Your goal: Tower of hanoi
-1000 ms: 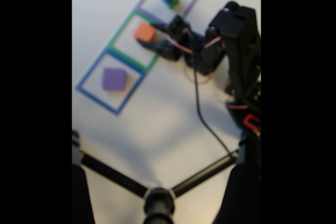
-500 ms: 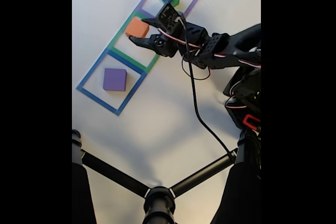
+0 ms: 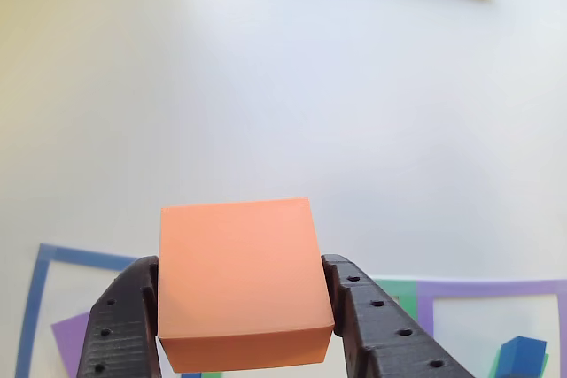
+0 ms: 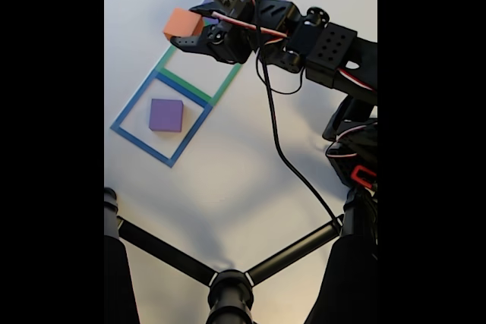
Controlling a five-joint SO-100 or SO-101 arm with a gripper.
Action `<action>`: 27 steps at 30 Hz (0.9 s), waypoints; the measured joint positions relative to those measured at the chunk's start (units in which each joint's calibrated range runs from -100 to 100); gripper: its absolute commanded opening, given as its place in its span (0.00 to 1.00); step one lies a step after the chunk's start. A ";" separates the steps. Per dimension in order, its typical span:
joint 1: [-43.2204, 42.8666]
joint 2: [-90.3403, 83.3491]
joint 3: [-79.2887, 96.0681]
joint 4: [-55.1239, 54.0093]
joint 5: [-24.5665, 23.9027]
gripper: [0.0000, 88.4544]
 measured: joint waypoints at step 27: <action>-15.08 -4.20 -42.73 62.76 -0.19 0.12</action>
